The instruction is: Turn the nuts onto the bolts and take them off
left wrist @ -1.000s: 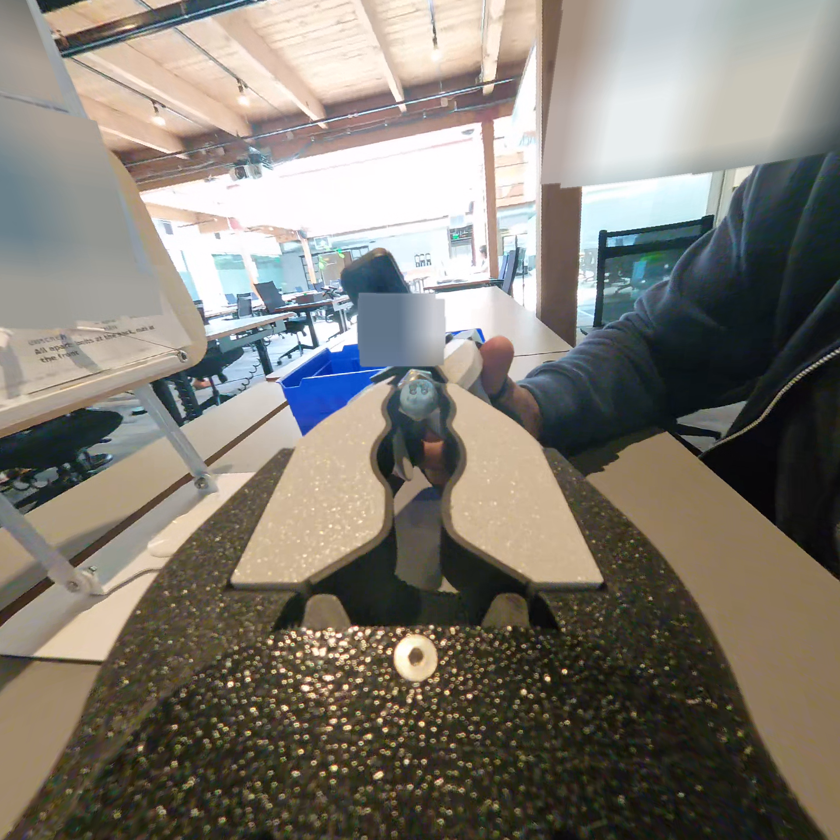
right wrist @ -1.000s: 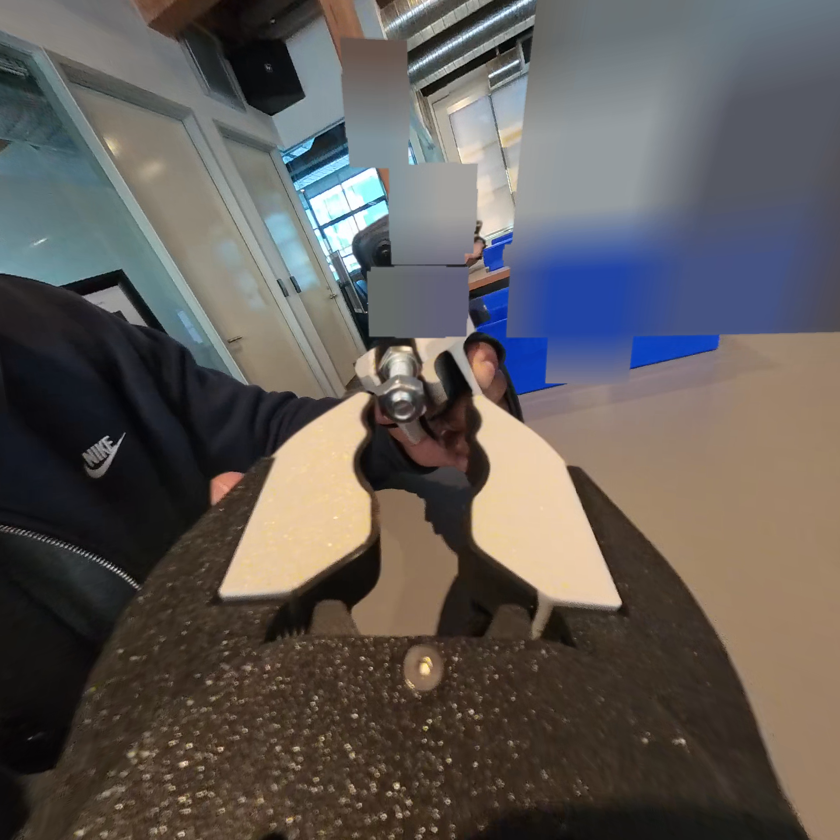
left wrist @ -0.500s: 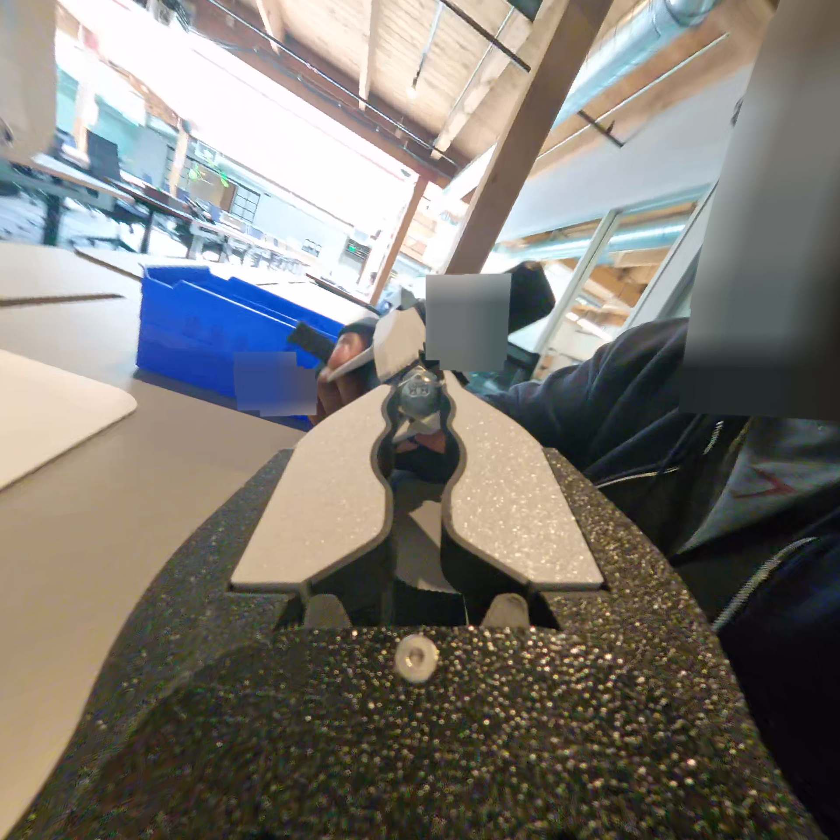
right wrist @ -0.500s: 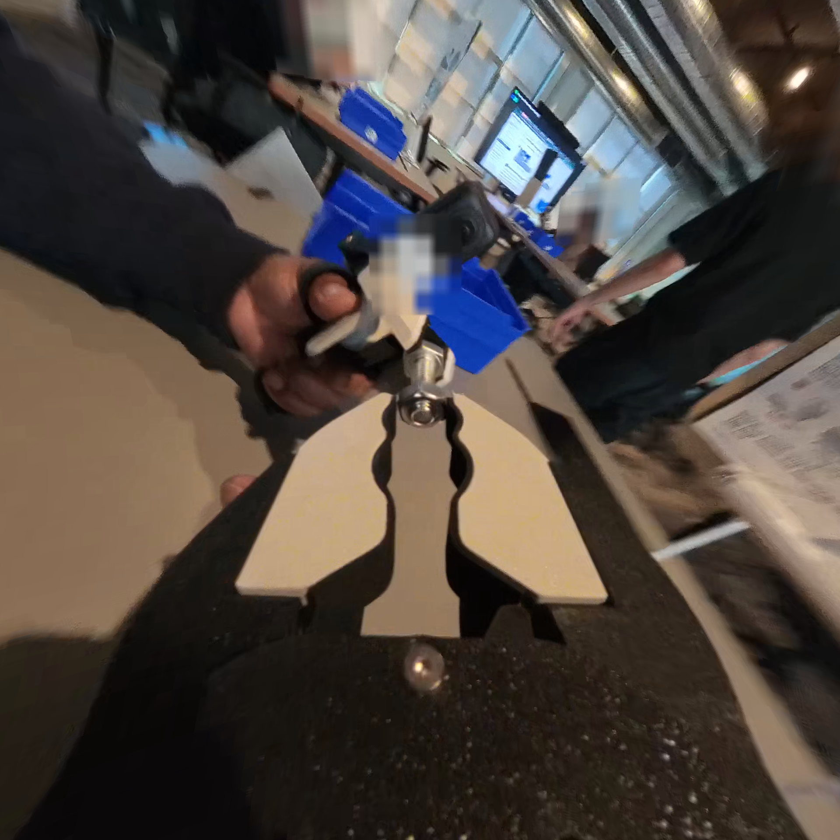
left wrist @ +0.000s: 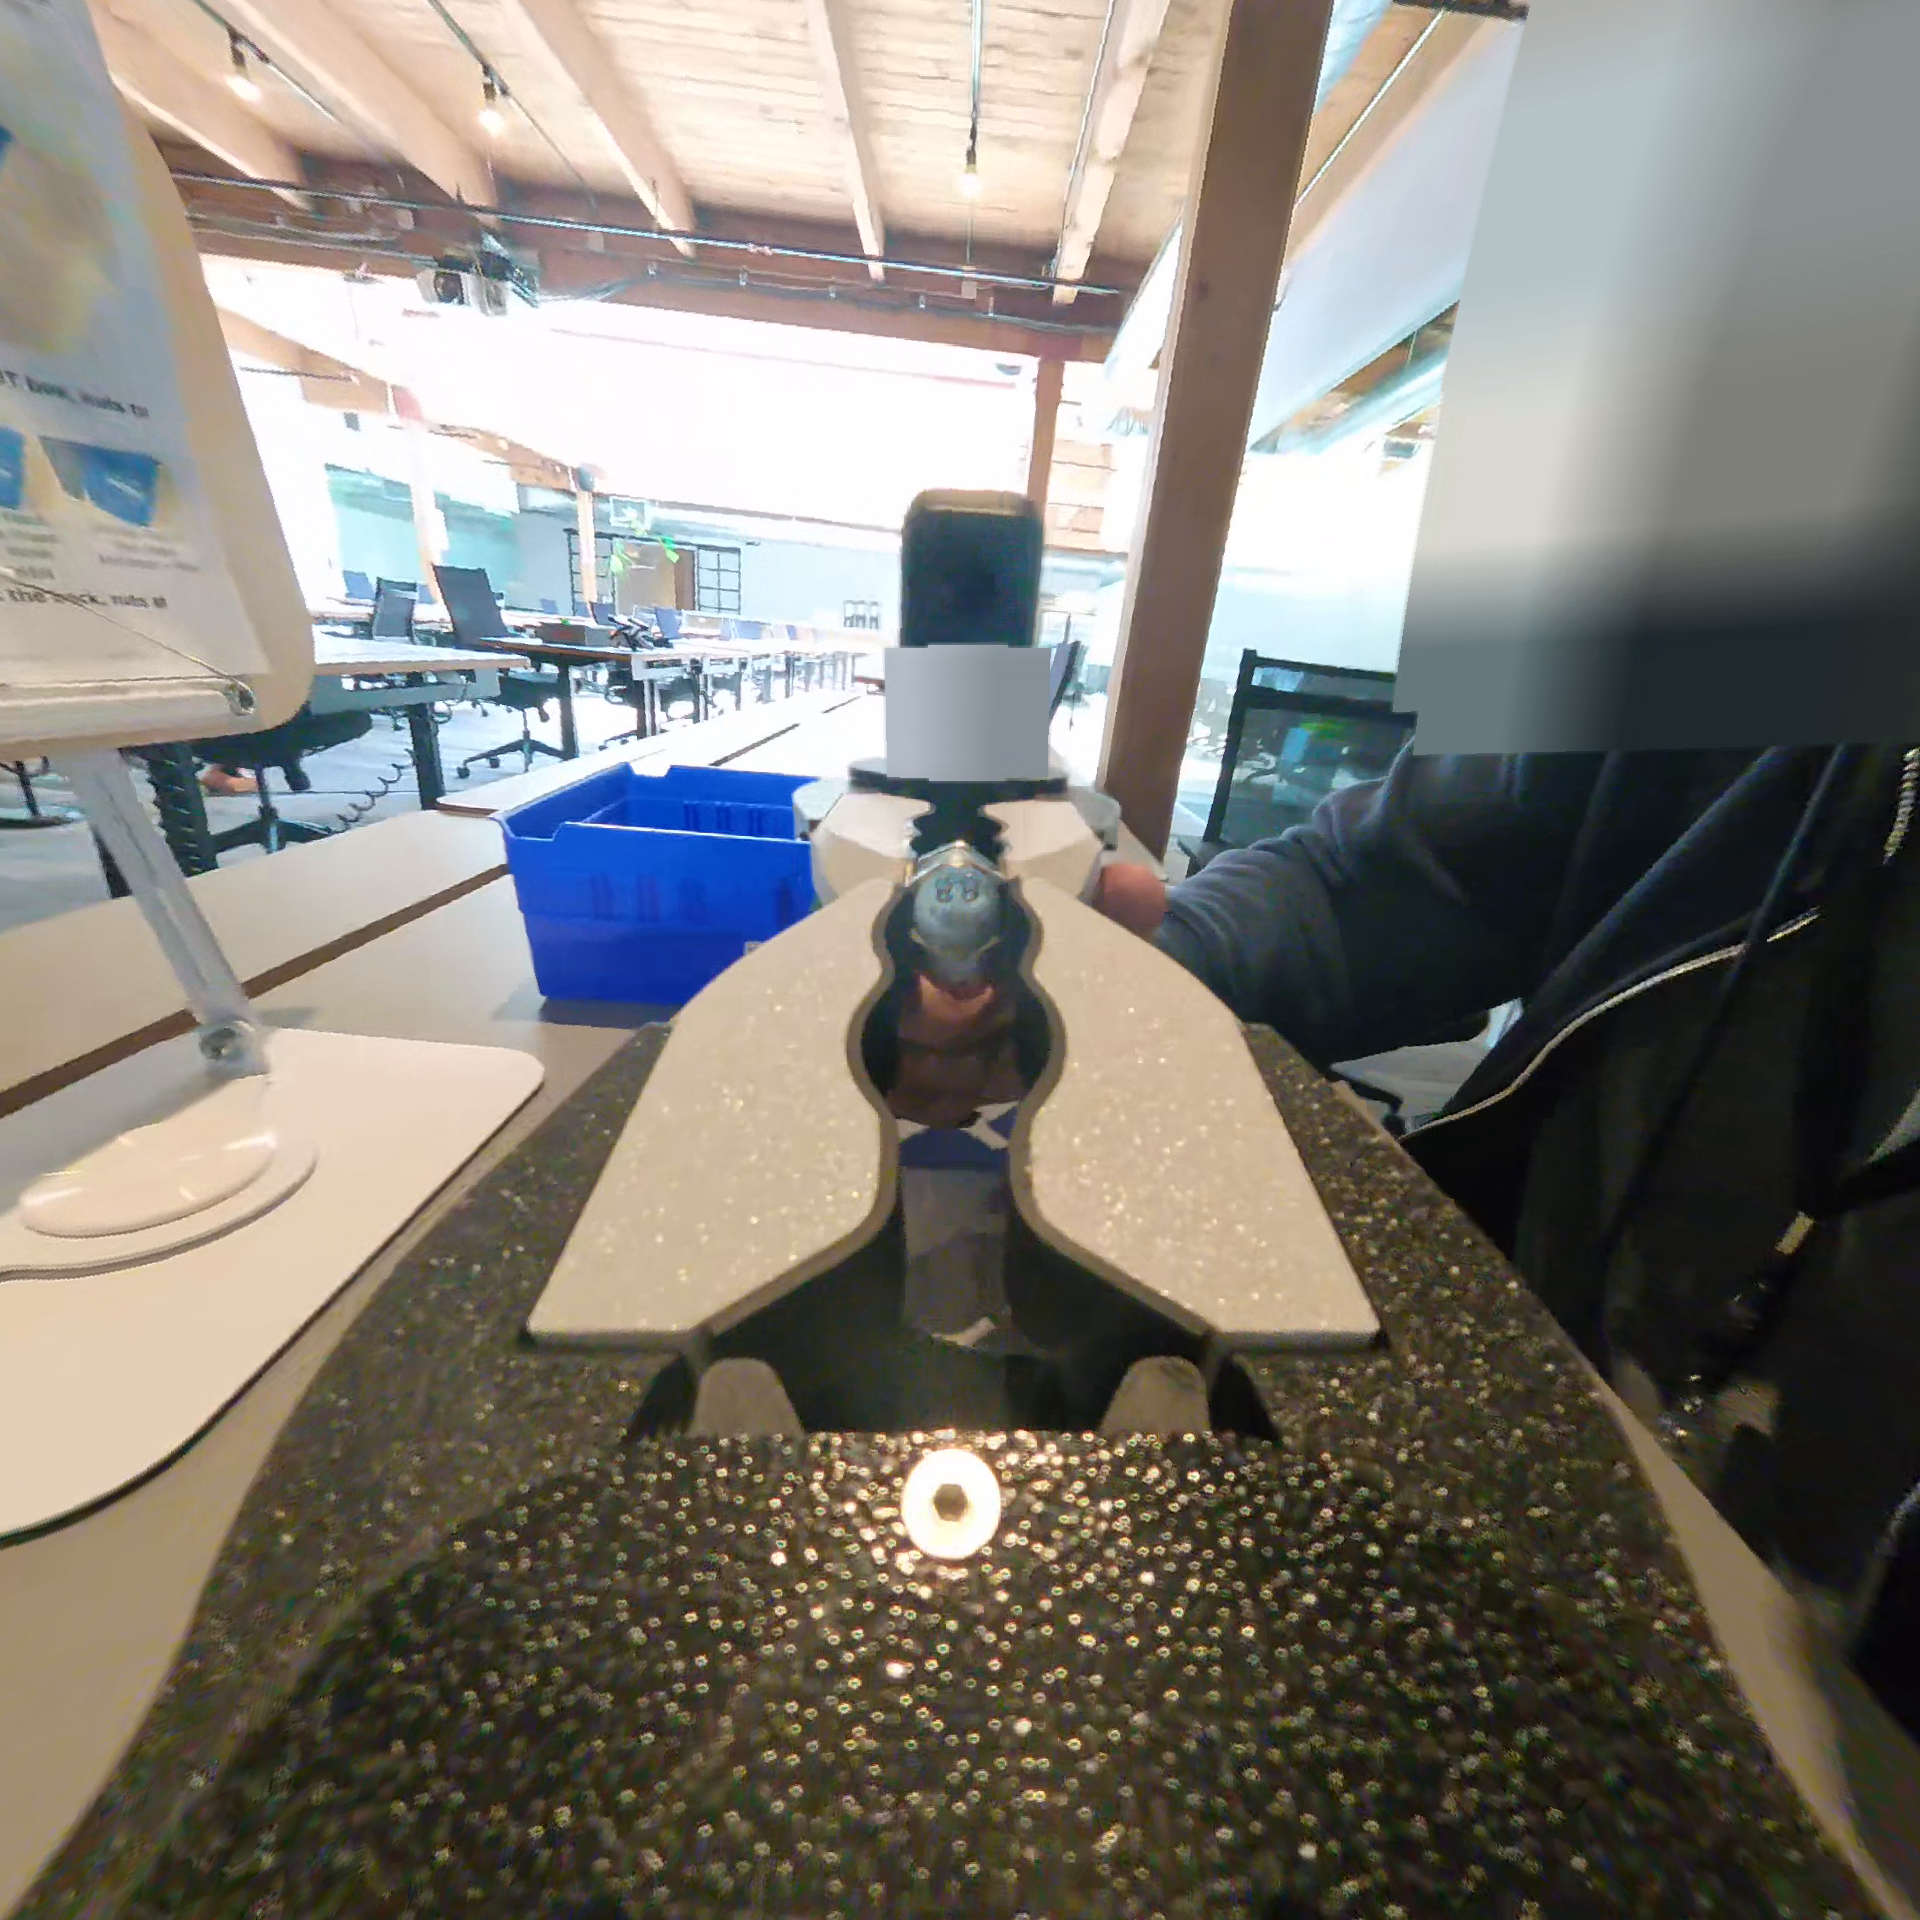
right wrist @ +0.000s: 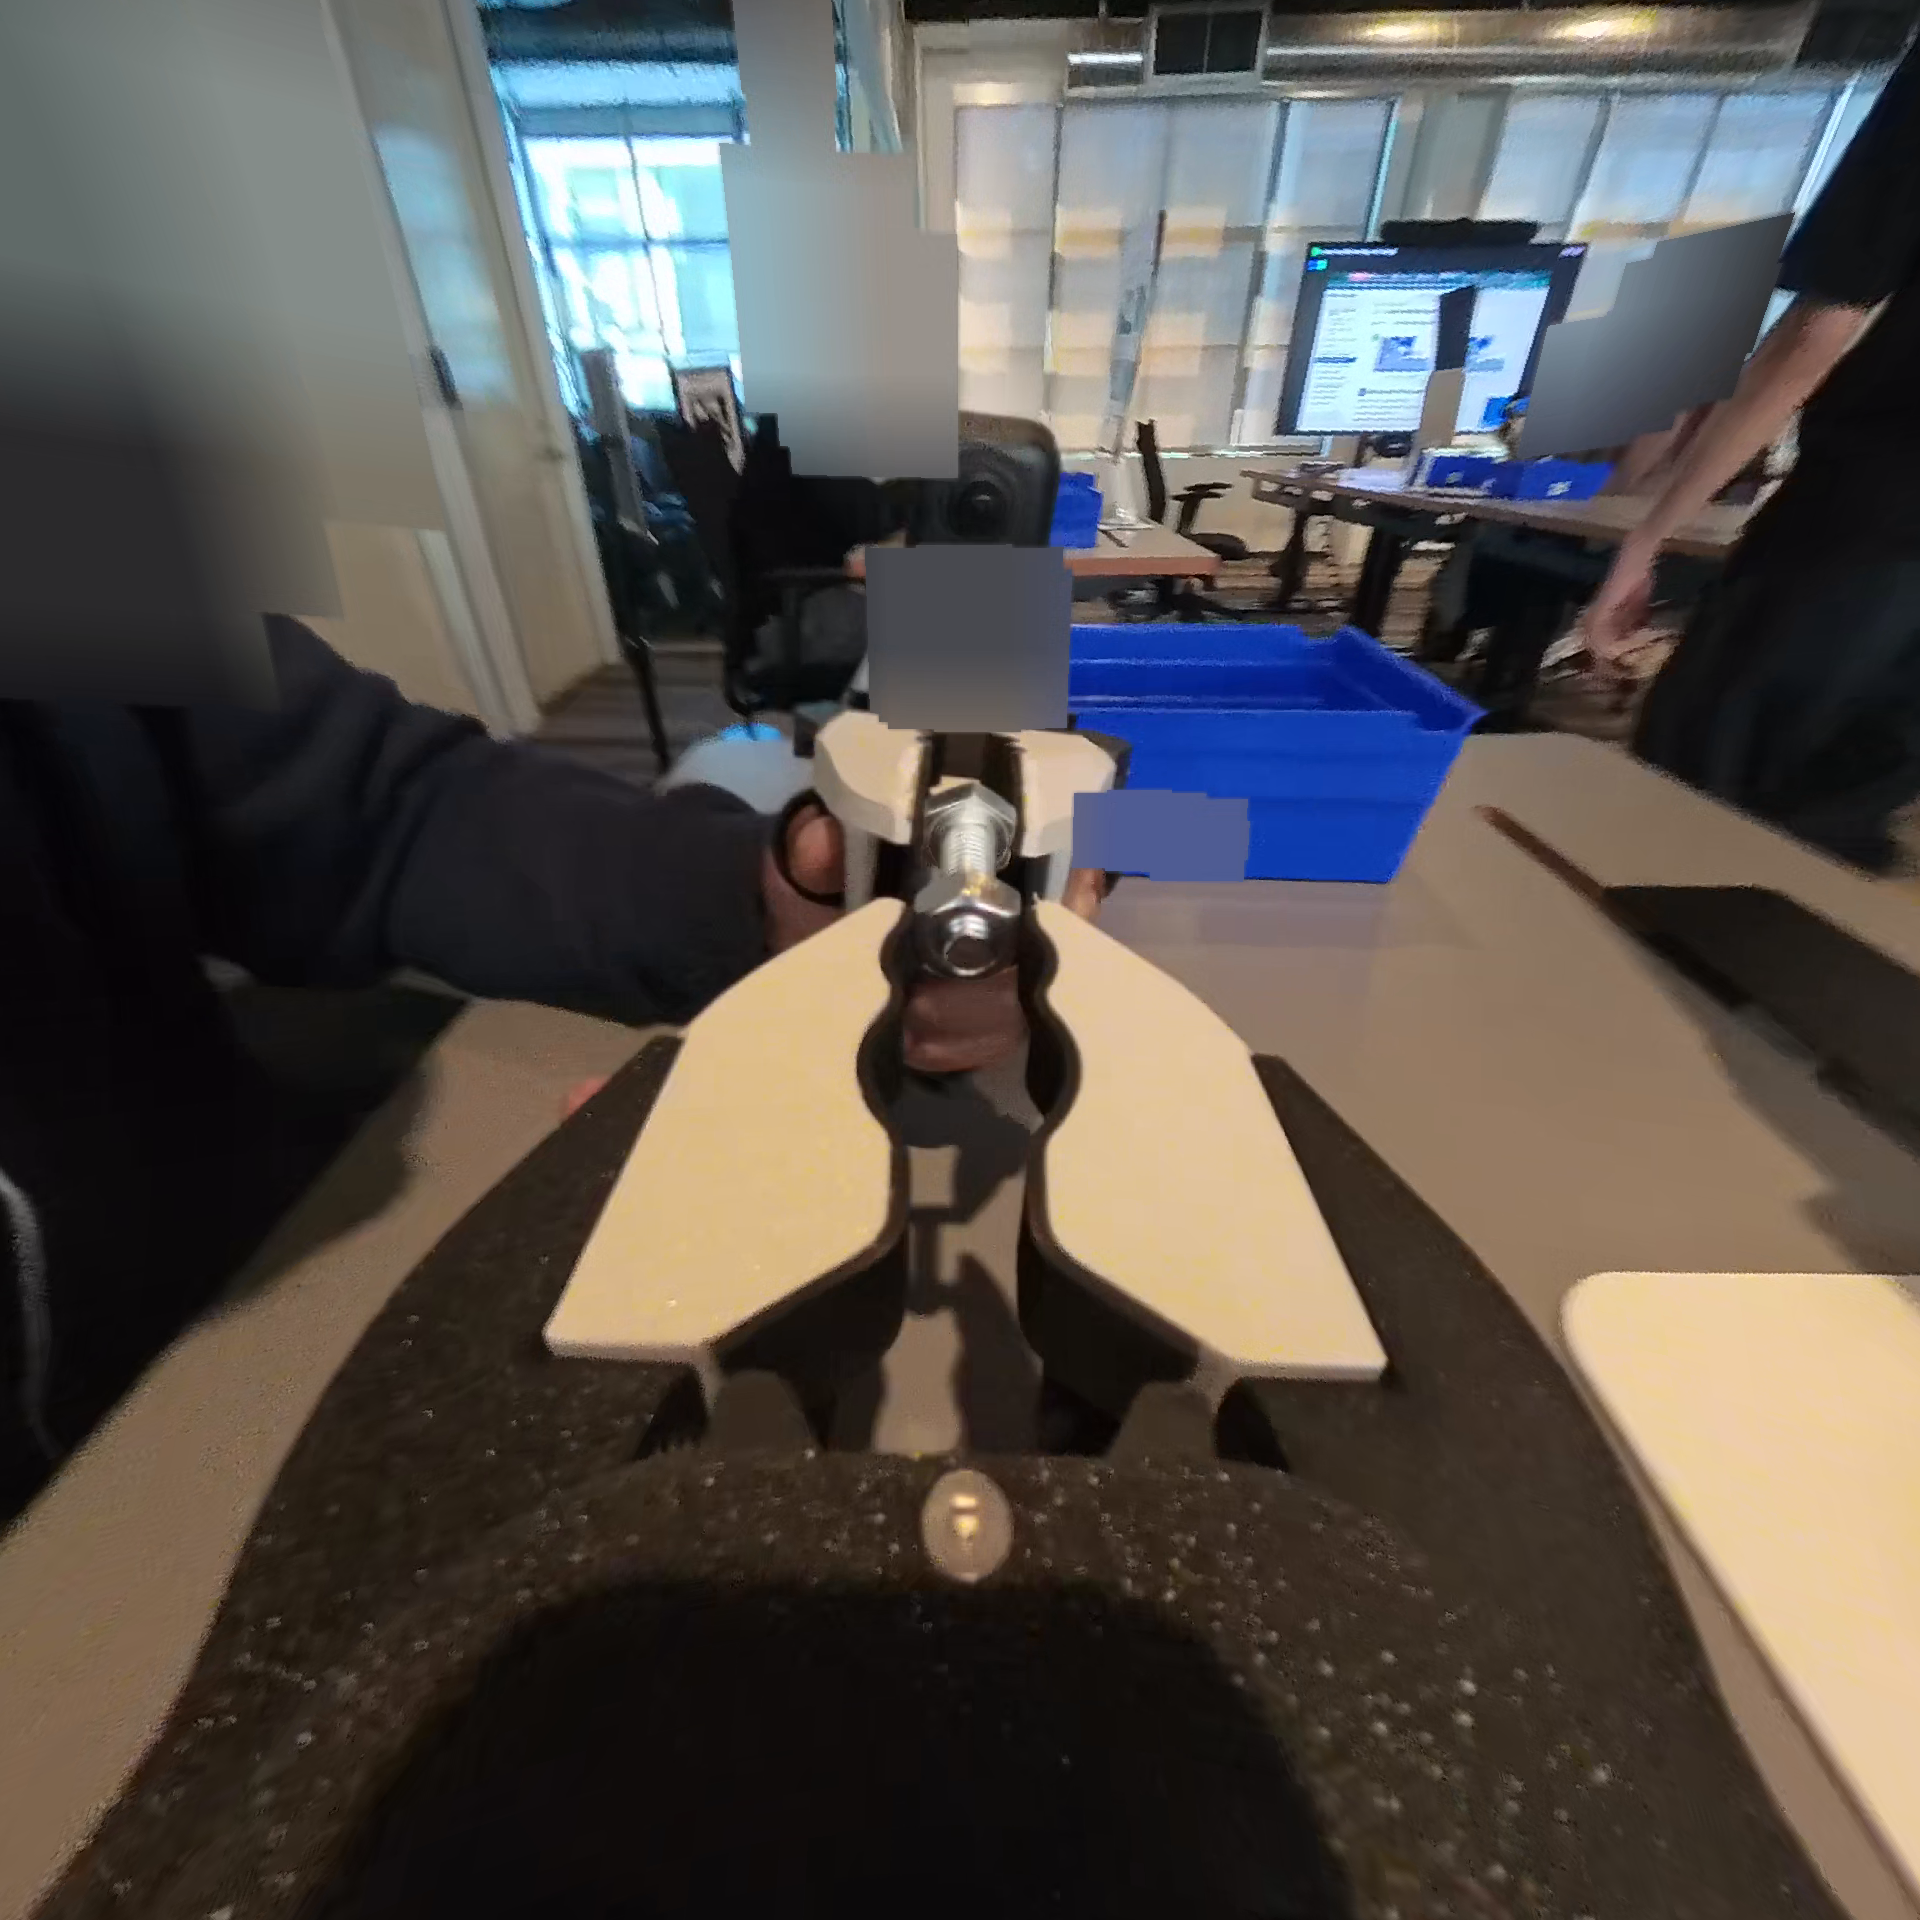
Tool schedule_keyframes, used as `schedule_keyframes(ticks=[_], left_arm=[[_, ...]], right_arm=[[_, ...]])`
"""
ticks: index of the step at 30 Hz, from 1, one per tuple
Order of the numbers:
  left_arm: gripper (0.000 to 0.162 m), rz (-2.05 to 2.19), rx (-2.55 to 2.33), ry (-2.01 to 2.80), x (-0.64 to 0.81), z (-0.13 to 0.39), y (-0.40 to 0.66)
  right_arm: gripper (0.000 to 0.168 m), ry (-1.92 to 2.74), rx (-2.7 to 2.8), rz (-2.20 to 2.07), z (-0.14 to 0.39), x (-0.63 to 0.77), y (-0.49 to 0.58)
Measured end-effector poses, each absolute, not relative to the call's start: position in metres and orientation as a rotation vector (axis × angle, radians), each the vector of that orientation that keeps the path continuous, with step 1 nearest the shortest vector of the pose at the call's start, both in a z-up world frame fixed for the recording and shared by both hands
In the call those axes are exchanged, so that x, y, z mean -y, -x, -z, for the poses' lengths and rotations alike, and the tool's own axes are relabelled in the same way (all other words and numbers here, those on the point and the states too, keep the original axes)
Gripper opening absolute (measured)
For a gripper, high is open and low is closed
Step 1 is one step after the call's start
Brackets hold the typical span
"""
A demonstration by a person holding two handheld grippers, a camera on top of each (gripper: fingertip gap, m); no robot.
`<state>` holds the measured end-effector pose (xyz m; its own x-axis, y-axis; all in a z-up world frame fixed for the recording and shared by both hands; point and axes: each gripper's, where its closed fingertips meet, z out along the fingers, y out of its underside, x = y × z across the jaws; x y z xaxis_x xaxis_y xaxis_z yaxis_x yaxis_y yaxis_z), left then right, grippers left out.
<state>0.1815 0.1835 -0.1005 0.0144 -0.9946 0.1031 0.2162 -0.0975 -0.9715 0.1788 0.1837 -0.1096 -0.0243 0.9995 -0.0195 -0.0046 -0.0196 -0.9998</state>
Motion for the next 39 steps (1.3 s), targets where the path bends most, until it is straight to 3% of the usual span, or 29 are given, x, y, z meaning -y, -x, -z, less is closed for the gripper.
schedule_keyframes(ticks=[10,14,17,21,27,29,34,39], left_arm=[[0.016,1.826,-0.819,1.321,-0.189,0.119,-0.186],[0.016,1.663,-0.865,1.255,-0.19,0.11,-0.182],[0.017,1.496,-0.915,1.2,-0.19,0.103,-0.178],[0.016,1.28,-0.991,1.132,-0.187,0.099,-0.176],[0.016,1.157,-1.05,1.056,-0.179,0.094,-0.177],[0.016,1.127,-1.074,1.057,-0.178,0.096,-0.179],[0.016,1.266,-1.034,1.115,-0.18,0.097,-0.181],[0.016,1.697,-0.889,1.238,-0.183,0.106,-0.185]], right_arm=[[0.018,0.854,1.46,-0.171,0.127,-0.197,-0.186],[0.054,1.062,1.371,-0.575,0.125,-0.194,-0.18],[0.056,1.206,1.234,-1.05,0.112,-0.186,-0.176],[0.051,1.327,1.026,-1.577,0.099,-0.183,-0.177],[0.036,1.393,0.938,-1.796,0.102,-0.182,-0.176],[0.018,1.36,0.955,-1.808,0.1,-0.178,-0.176],[0.018,1.284,1.112,-1.455,0.104,-0.18,-0.178],[0.018,1.059,1.357,-0.683,0.114,-0.189,-0.184]])
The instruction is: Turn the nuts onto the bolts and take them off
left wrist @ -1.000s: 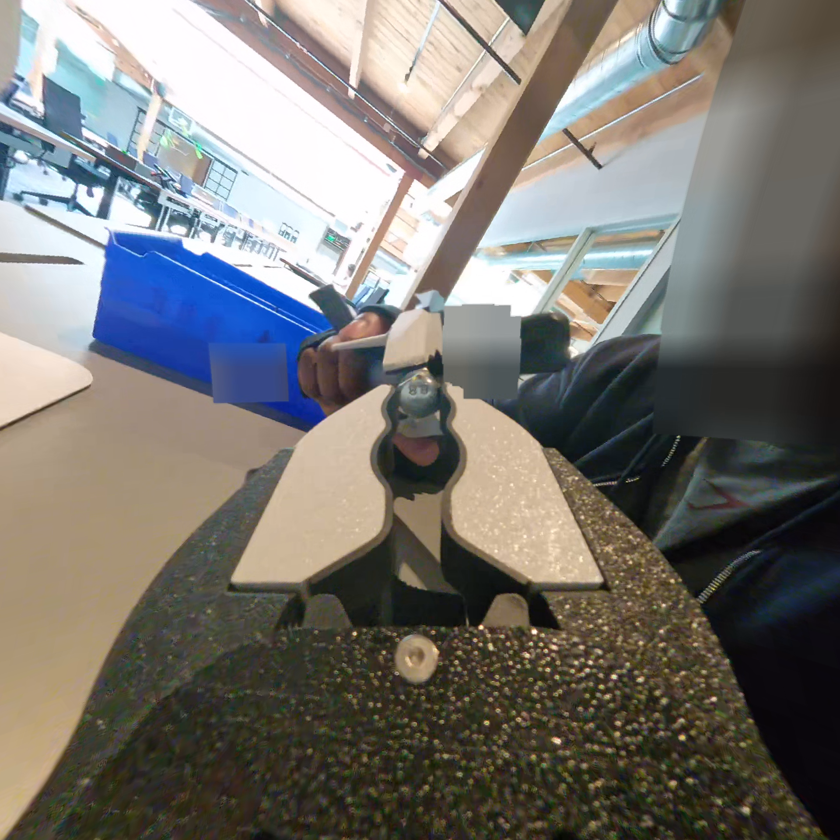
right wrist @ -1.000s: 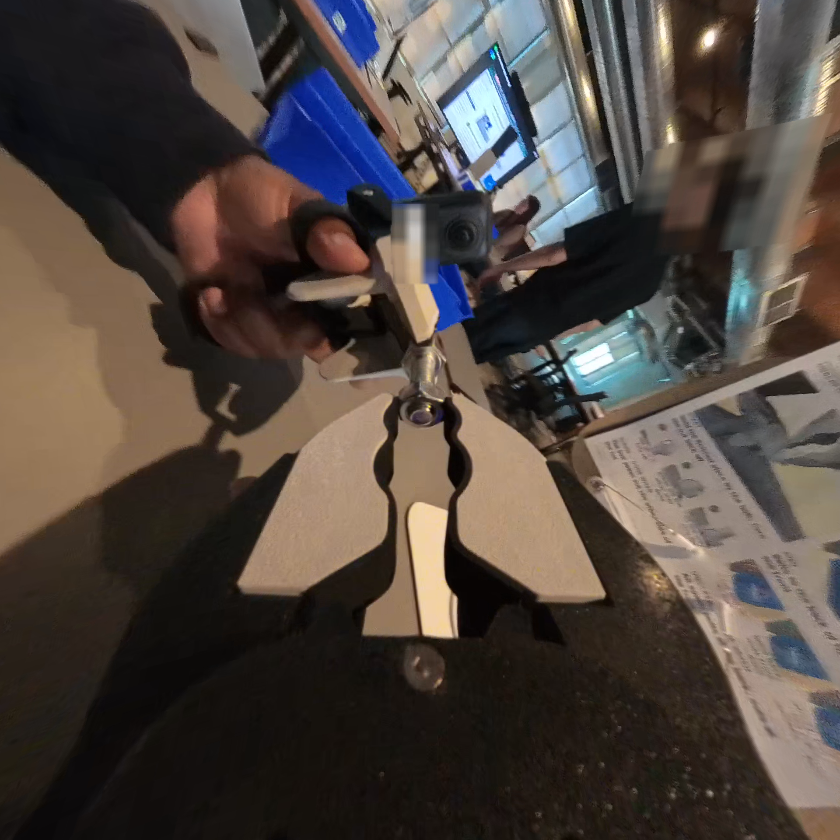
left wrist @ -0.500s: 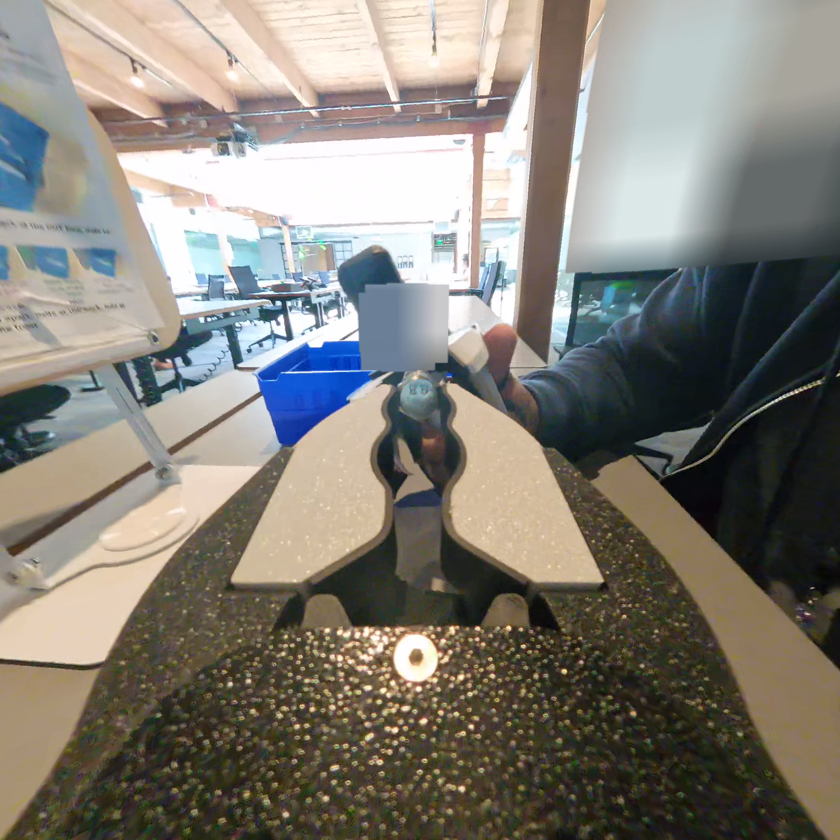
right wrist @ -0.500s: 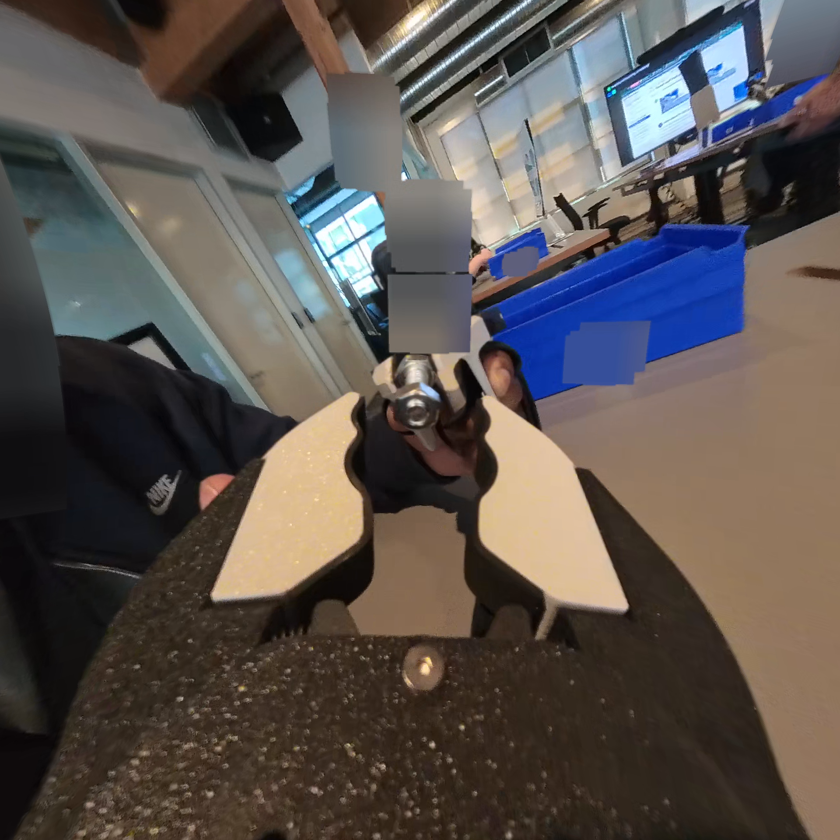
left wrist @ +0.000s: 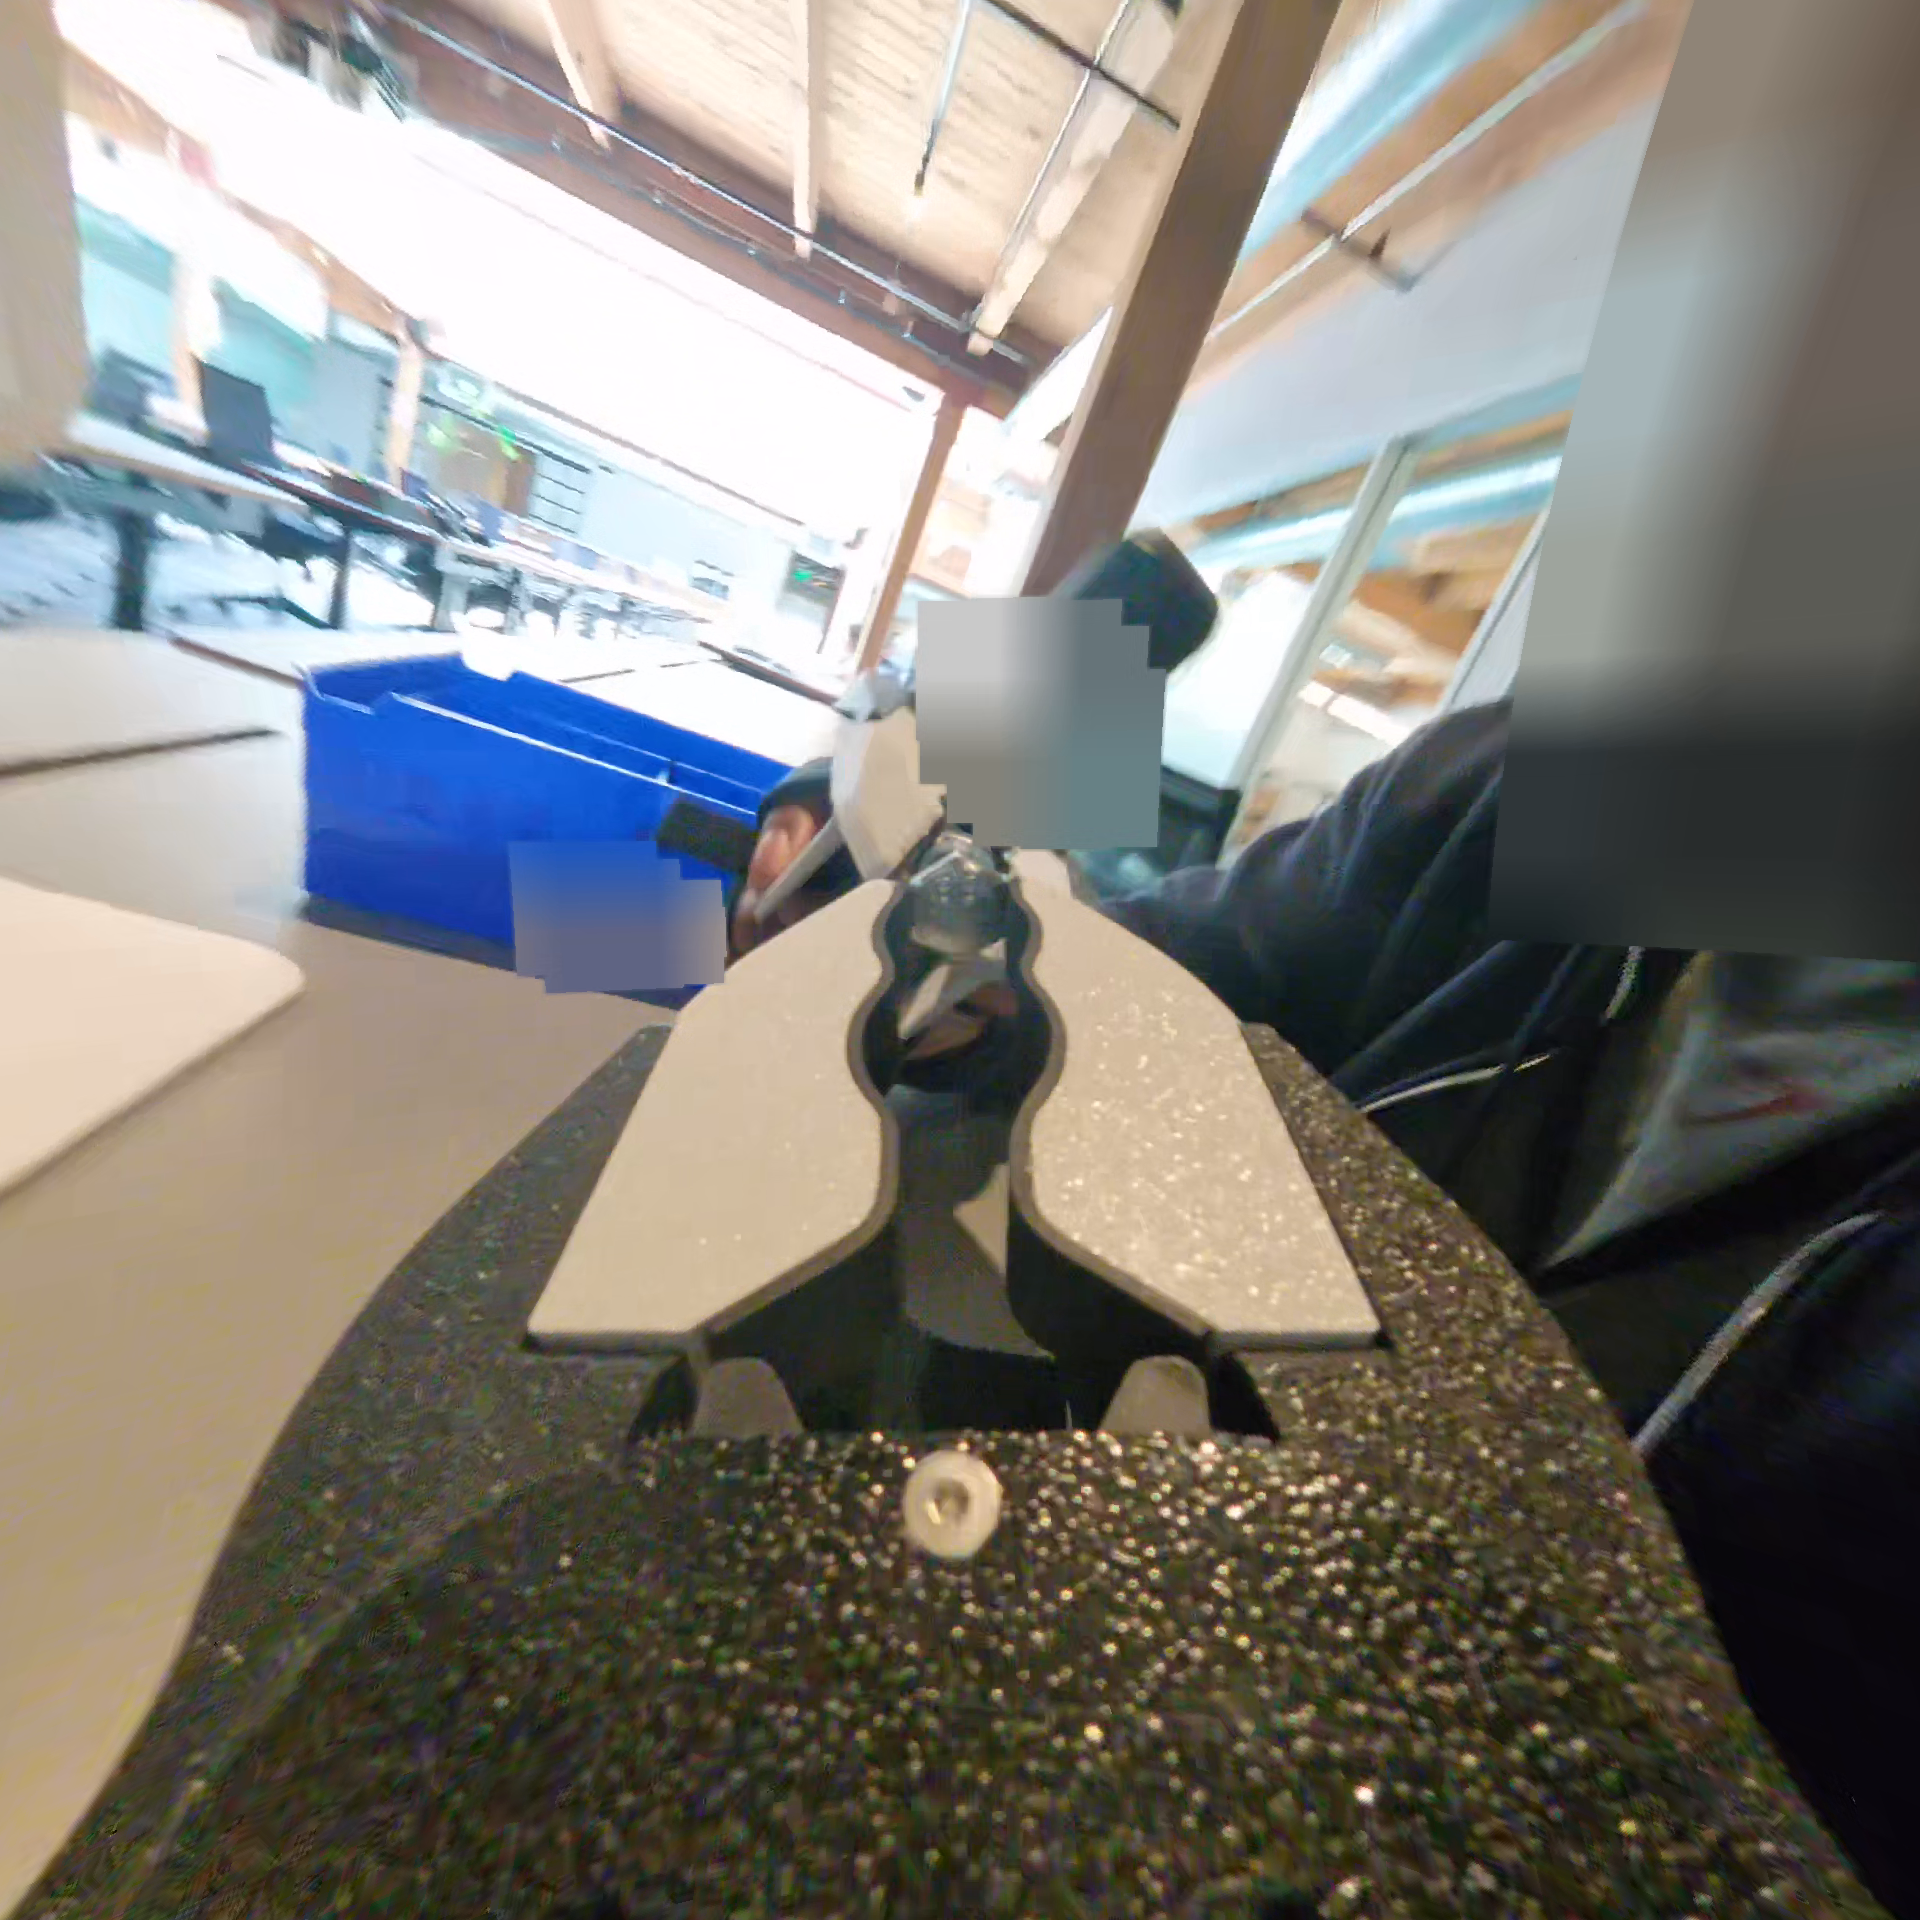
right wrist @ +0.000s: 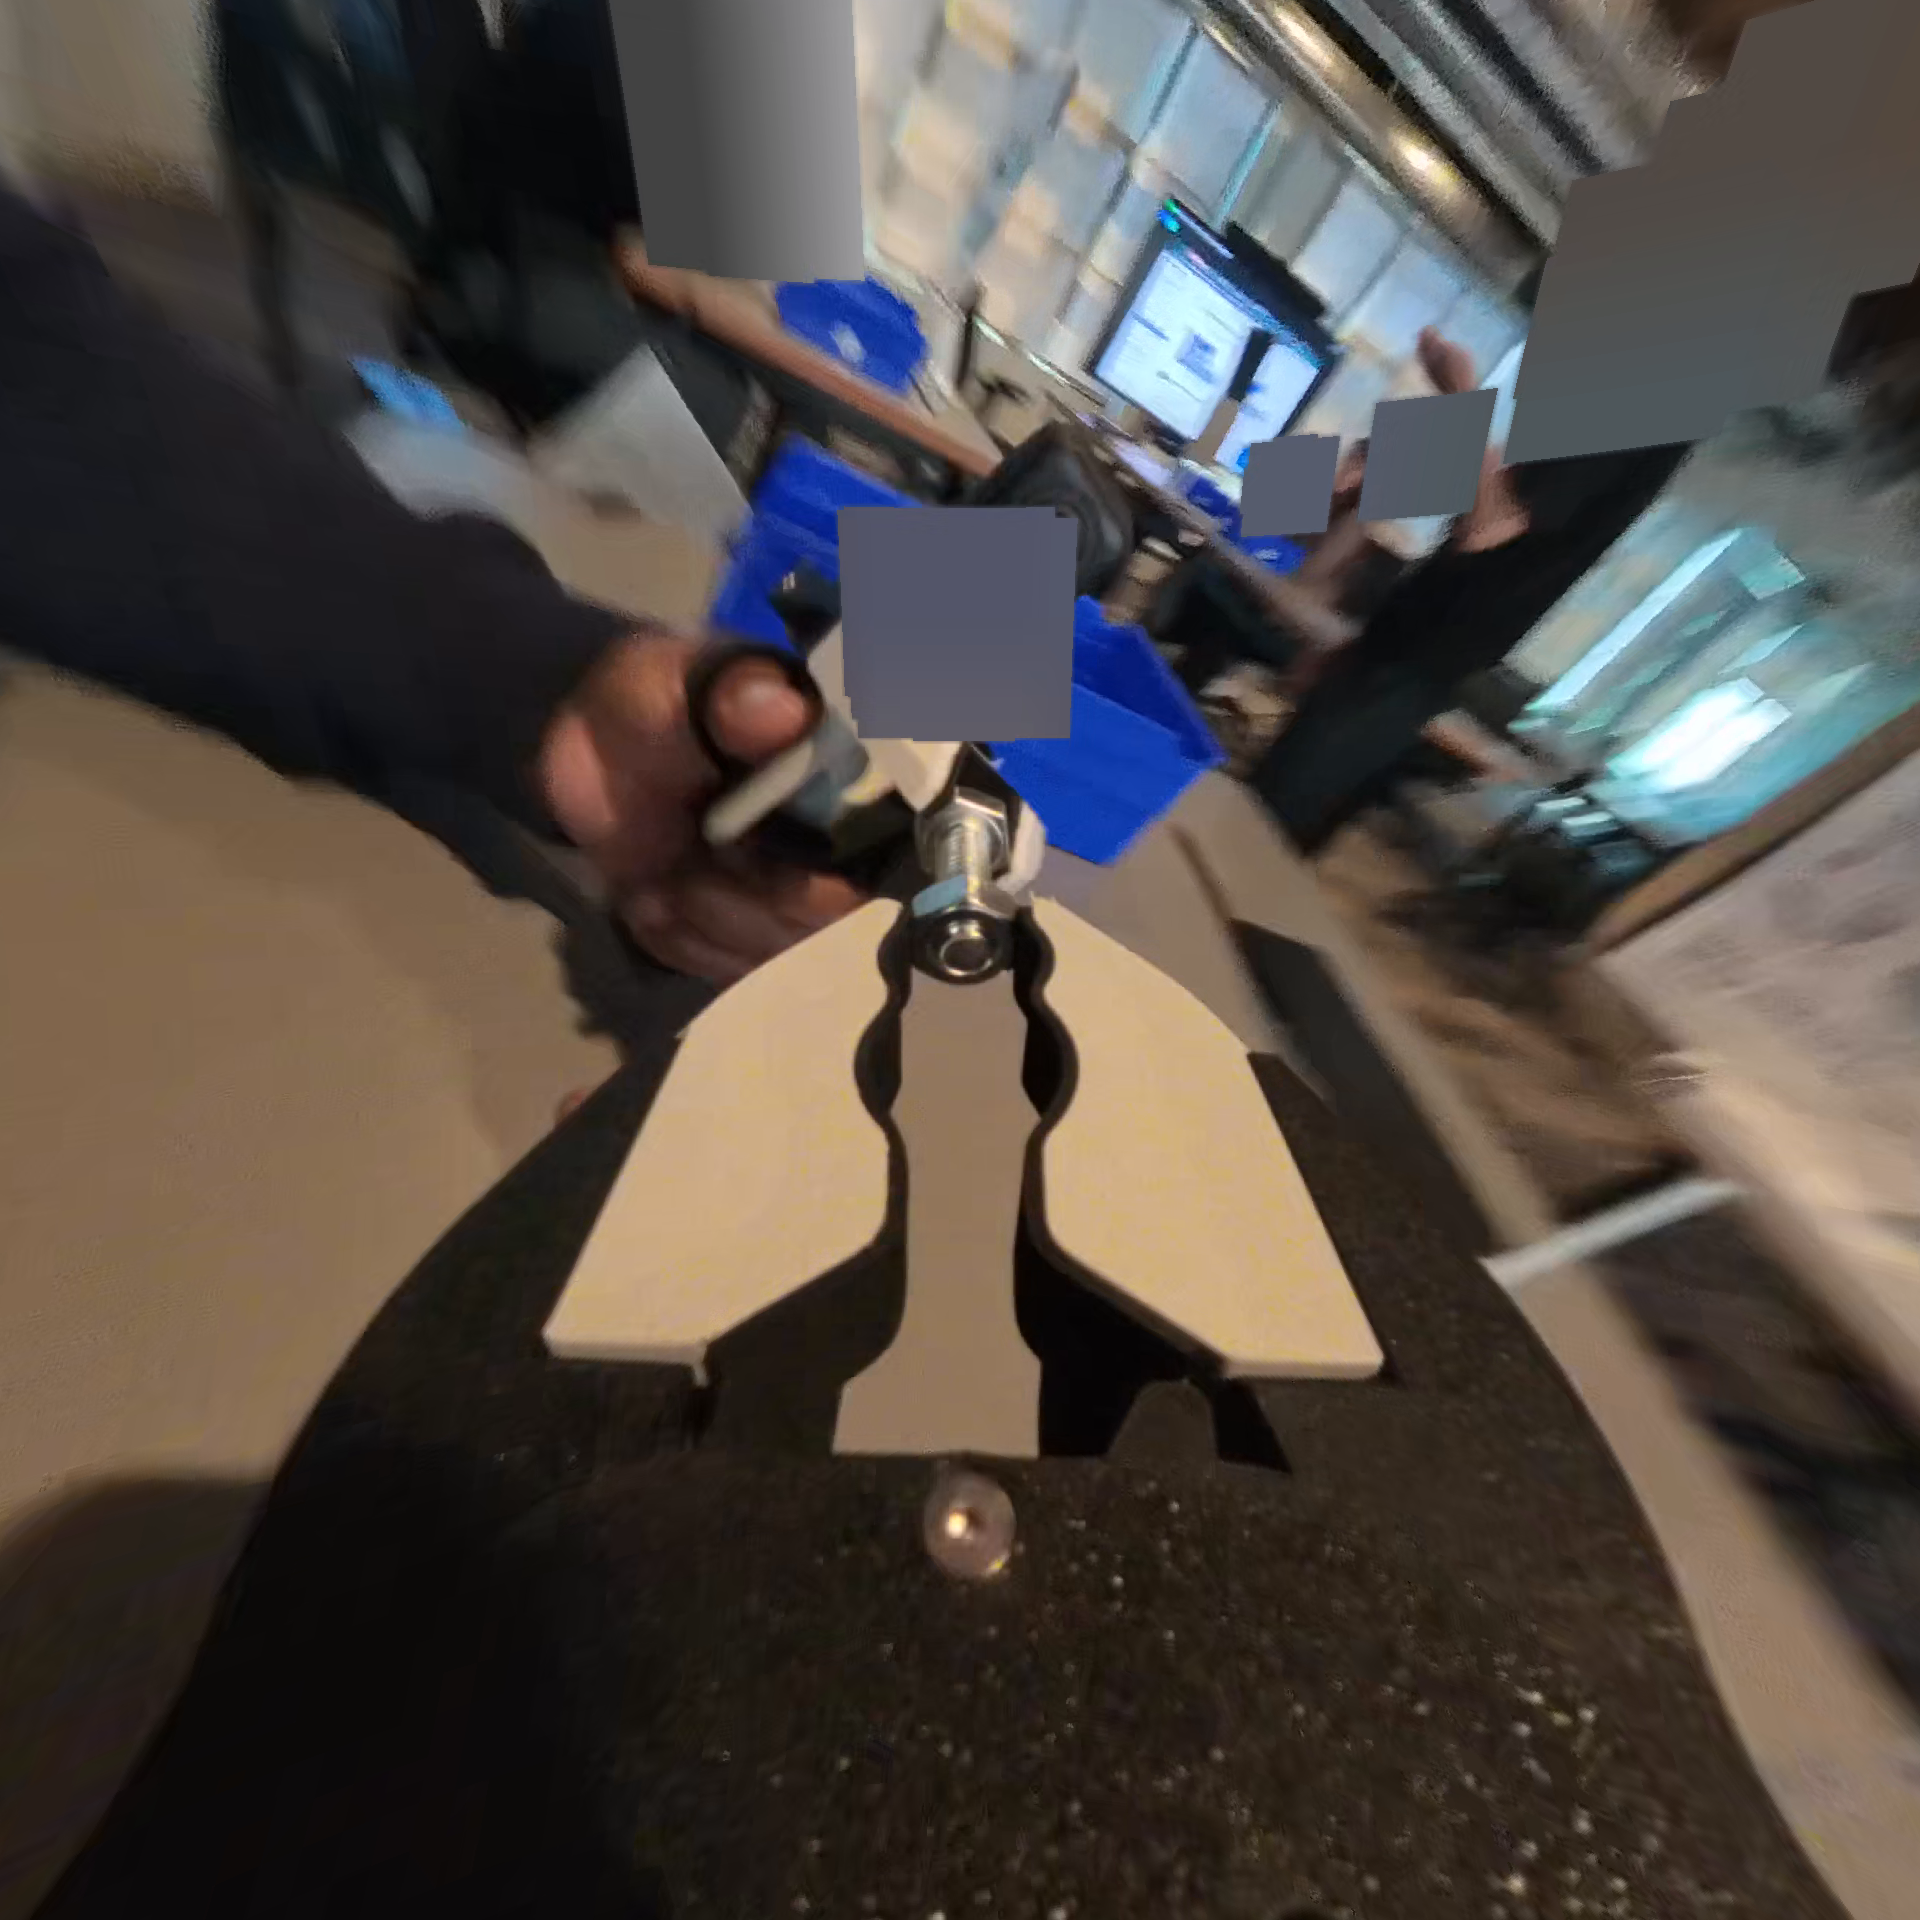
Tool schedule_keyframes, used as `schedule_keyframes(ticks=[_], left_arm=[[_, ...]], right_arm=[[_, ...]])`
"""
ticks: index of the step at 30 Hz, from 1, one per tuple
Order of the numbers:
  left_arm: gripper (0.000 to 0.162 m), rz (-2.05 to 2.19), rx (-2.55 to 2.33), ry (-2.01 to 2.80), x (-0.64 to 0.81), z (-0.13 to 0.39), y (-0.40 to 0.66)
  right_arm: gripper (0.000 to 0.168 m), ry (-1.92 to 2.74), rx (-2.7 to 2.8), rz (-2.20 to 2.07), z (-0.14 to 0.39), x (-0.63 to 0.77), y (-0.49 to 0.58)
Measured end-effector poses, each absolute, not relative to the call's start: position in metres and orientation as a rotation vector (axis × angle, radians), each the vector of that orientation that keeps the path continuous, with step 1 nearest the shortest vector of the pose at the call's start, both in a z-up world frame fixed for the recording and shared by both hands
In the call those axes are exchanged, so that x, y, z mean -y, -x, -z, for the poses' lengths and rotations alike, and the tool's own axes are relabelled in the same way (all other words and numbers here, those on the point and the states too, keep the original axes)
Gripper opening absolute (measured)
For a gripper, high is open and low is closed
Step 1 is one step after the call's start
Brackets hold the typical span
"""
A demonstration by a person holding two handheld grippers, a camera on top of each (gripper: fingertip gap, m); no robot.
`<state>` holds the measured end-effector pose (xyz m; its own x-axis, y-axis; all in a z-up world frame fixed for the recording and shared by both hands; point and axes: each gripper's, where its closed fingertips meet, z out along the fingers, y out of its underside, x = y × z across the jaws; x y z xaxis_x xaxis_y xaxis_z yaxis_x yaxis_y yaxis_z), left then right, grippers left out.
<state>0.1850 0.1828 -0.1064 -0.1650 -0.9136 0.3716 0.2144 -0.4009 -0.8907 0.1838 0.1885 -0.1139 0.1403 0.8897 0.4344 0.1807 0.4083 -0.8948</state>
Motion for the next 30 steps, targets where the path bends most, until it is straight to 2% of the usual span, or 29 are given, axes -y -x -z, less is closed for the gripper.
schedule_keyframes(ticks=[2,4,7,10,15,21,23,25,30], left_arm=[[0.016,1.792,-0.828,1.264,-0.185,0.11,-0.187],[0.016,1.776,-0.818,1.259,-0.187,0.112,-0.187],[0.016,1.627,-0.863,1.205,-0.188,0.105,-0.183],[0.016,1.422,-0.92,1.145,-0.188,0.098,-0.177],[0.016,1.226,-0.978,1.054,-0.183,0.089,-0.173],[0.016,1.137,-1.039,1.03,-0.178,0.09,-0.176],[0.016,1.101,-1.07,1.023,-0.176,0.092,-0.178],[0.016,1.062,-1.103,1.023,-0.174,0.095,-0.181],[0.016,1.173,-1.062,1.076,-0.176,0.095,-0.183]], right_arm=[[0.018,0.955,1.408,-0.37,0.118,-0.194,-0.187],[0.02,0.933,1.405,-0.285,0.121,-0.195,-0.187],[0.048,1.082,1.346,-0.588,0.12,-0.193,-0.181],[0.055,1.212,1.232,-0.963,0.111,-0.191,-0.179],[0.049,1.319,0.997,-1.569,0.095,-0.187,-0.182],[0.044,1.341,0.912,-1.819,0.092,-0.182,-0.18],[0.04,1.347,0.901,-1.878,0.092,-0.179,-0.178],[0.021,1.33,0.916,-1.897,0.092,-0.175,-0.178],[0.019,1.297,1.038,-1.614,0.095,-0.177,-0.179]])
